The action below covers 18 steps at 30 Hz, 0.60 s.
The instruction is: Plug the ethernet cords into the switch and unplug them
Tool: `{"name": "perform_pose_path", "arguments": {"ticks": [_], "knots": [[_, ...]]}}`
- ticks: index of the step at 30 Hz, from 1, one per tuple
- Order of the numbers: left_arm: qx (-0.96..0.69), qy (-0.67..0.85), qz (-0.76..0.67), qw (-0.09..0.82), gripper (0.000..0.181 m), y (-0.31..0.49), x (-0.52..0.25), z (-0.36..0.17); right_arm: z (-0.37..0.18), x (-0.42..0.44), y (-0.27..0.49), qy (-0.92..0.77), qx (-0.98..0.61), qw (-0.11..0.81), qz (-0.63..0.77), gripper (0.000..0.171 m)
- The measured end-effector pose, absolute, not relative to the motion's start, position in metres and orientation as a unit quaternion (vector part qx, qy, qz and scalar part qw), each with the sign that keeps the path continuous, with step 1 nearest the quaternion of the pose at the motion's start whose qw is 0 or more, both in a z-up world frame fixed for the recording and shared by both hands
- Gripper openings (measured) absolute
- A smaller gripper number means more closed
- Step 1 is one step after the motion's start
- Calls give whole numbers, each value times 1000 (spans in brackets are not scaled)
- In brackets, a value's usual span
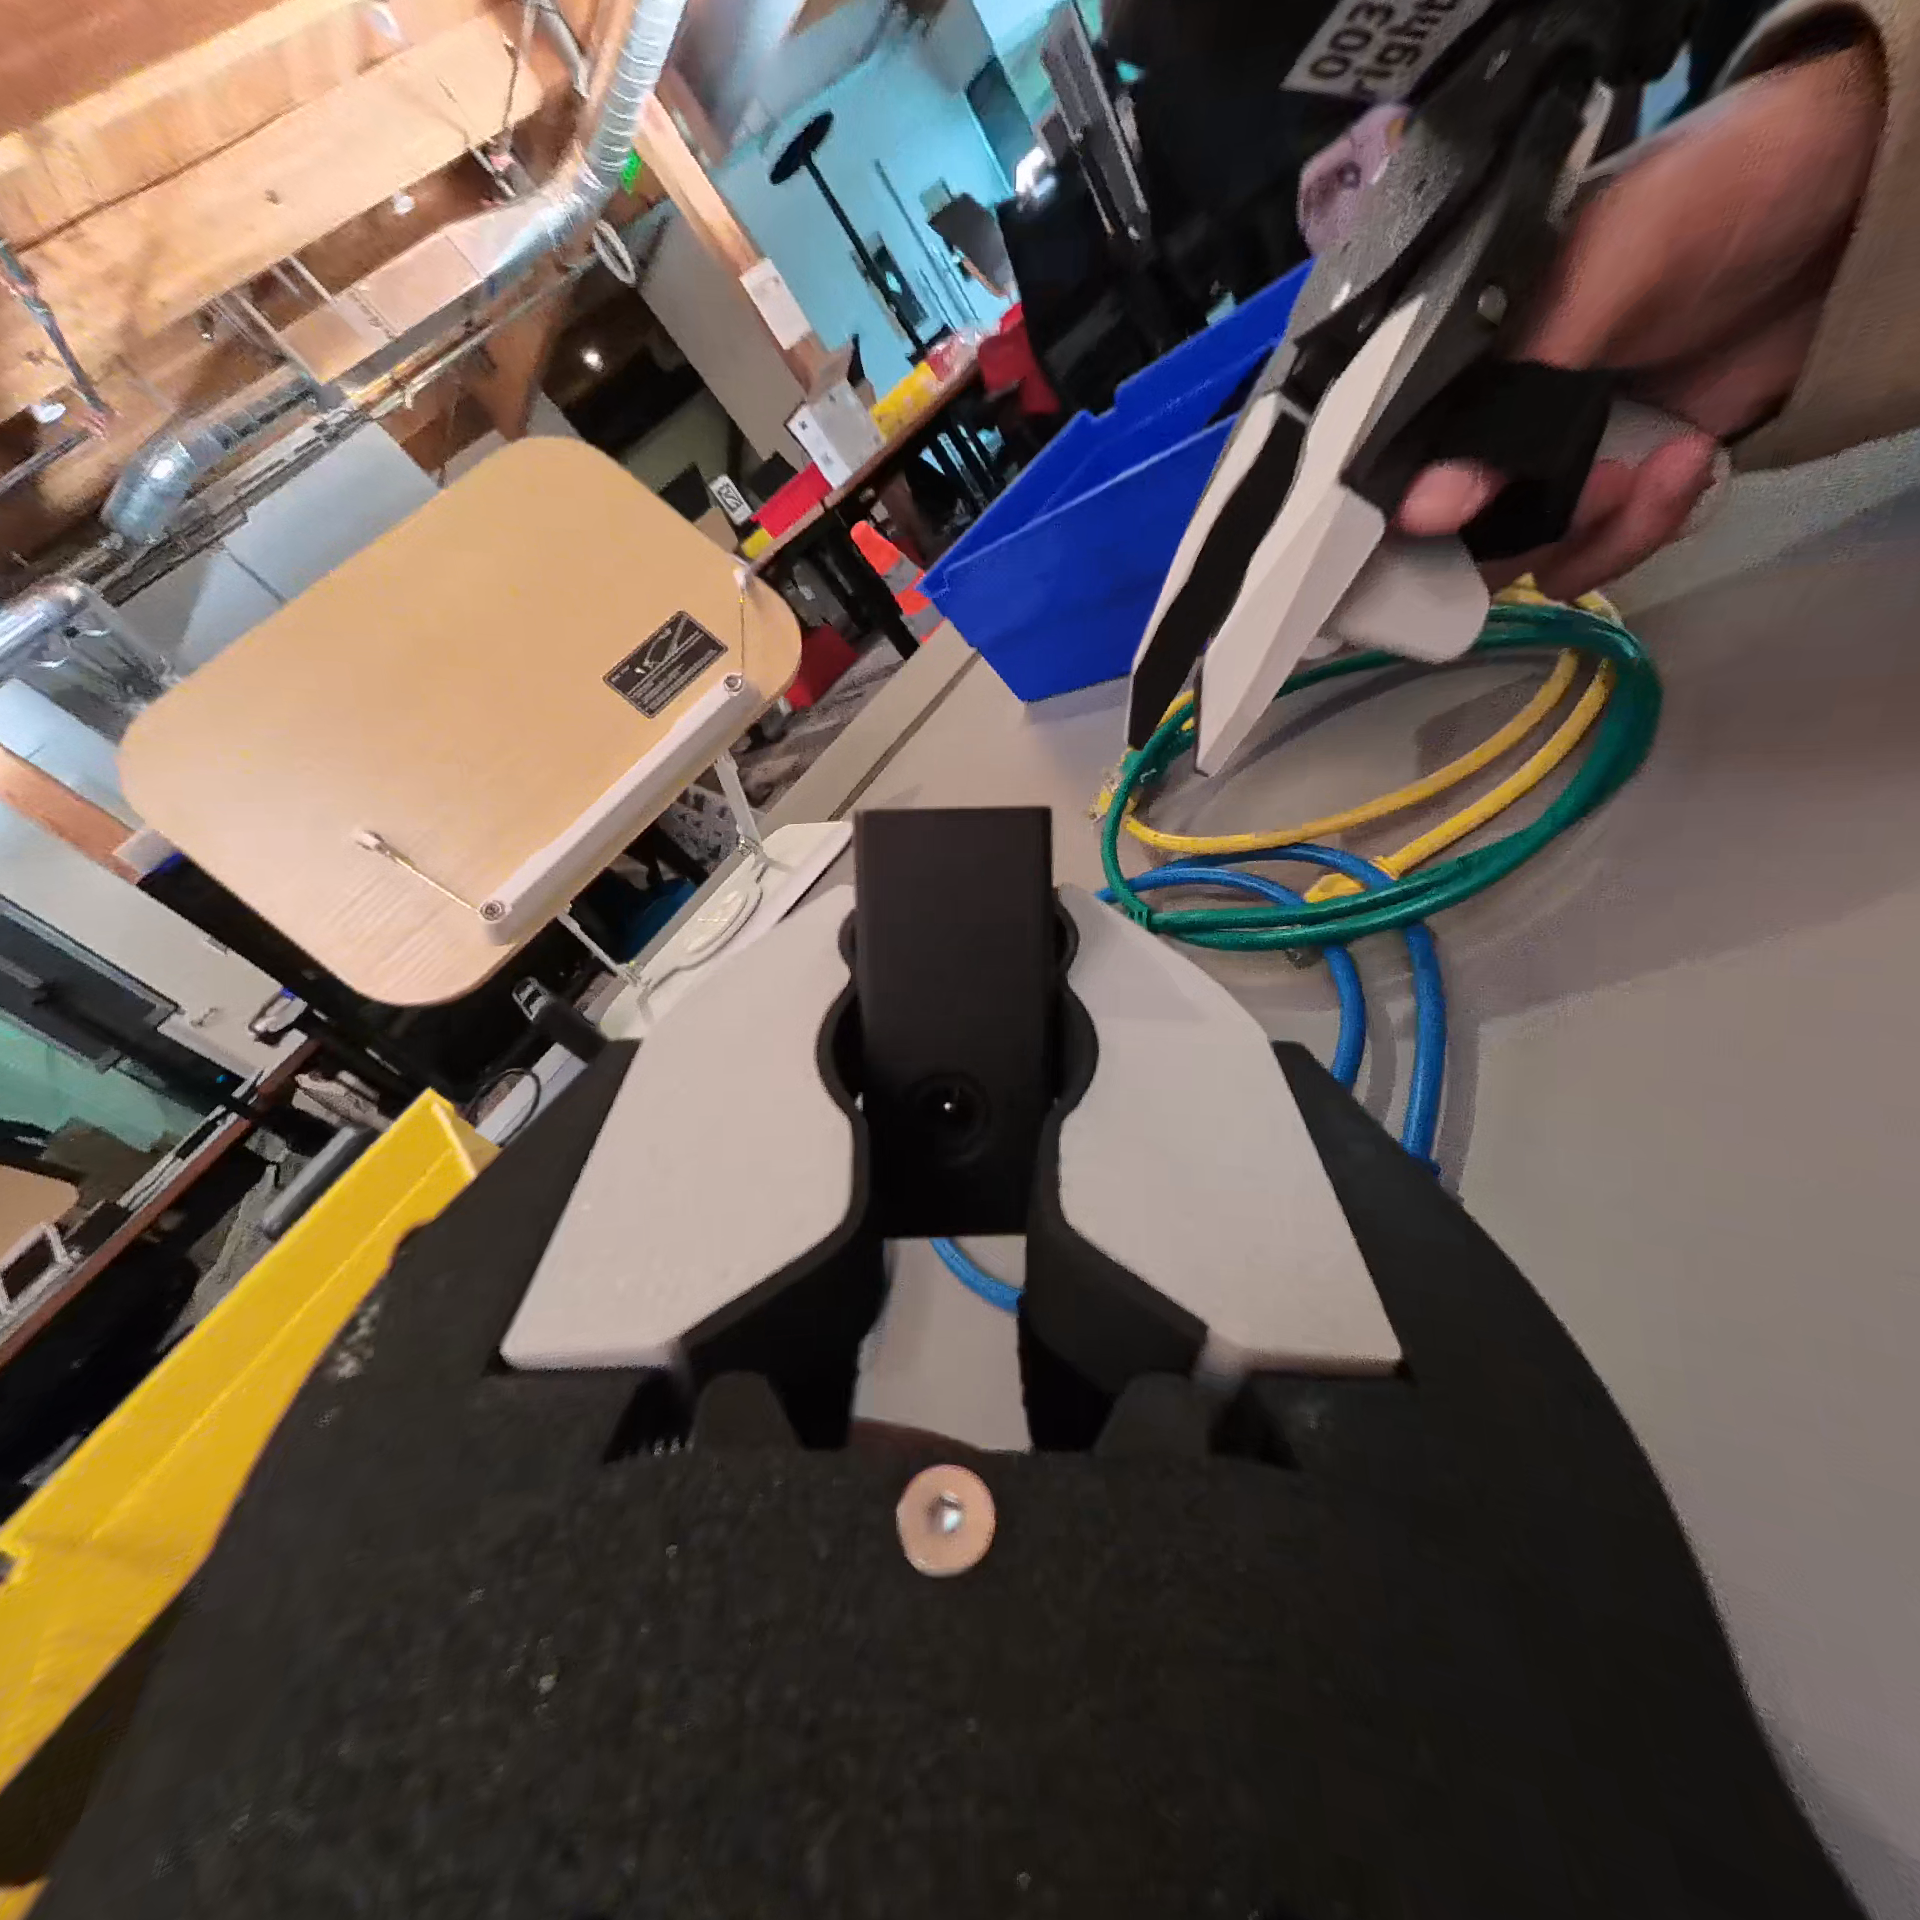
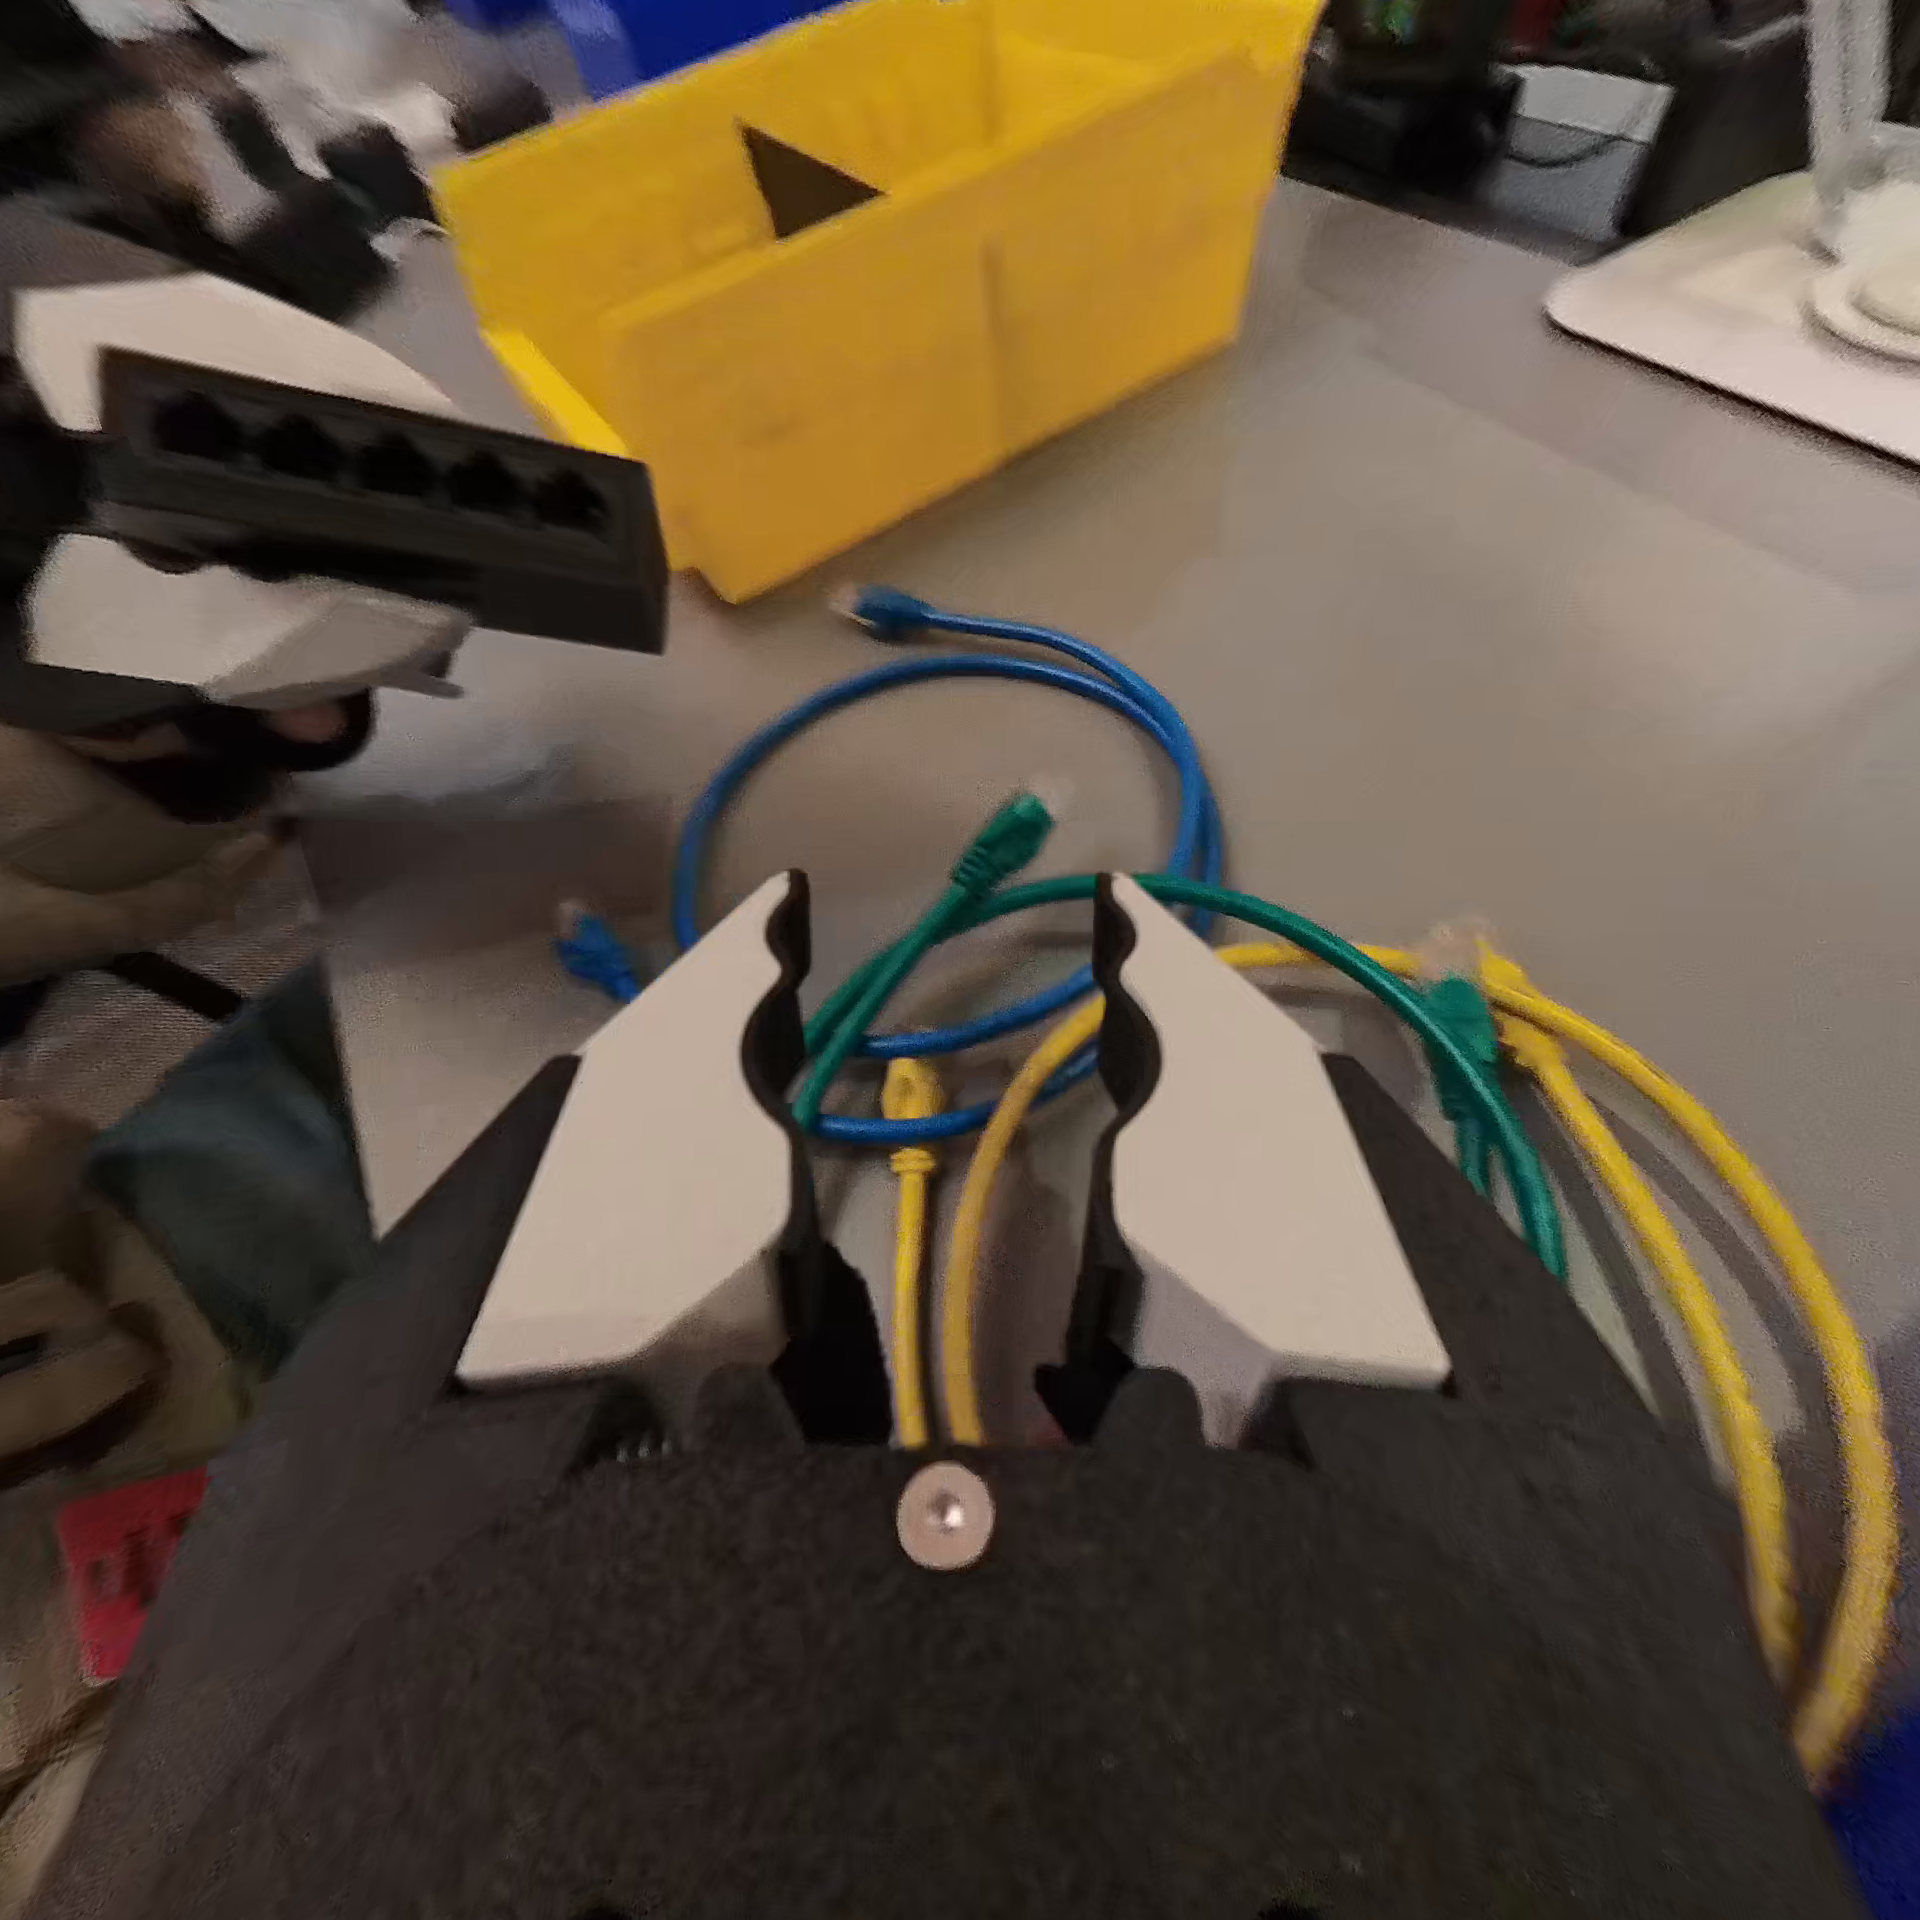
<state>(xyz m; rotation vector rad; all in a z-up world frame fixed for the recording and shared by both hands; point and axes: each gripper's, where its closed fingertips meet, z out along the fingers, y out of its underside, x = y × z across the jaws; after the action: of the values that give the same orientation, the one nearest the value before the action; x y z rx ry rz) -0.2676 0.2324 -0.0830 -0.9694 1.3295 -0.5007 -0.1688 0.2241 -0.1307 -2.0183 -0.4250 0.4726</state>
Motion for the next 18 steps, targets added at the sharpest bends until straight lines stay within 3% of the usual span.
{"name": "perform_pose_path", "arguments": {"ticks": [6, 9, 14, 18], "knots": [[-437, 556, -252, 661, 29, 240, -268, -74, -140, -168, 231, -156, -855, 479, 127, 46], [-441, 544, -255, 667, 29, 245, -272, -69, -162, -174, 231, -183, -866, 459, 80, 33], [-454, 531, -273, 661, 29, 248, -274, -70, -176, -186, 233, -111, -883, 406, 206, 30], [-452, 541, -274, 654, 29, 245, -272, -75, -177, -191, 235, -101, -886, 395, 220, 19]]}}
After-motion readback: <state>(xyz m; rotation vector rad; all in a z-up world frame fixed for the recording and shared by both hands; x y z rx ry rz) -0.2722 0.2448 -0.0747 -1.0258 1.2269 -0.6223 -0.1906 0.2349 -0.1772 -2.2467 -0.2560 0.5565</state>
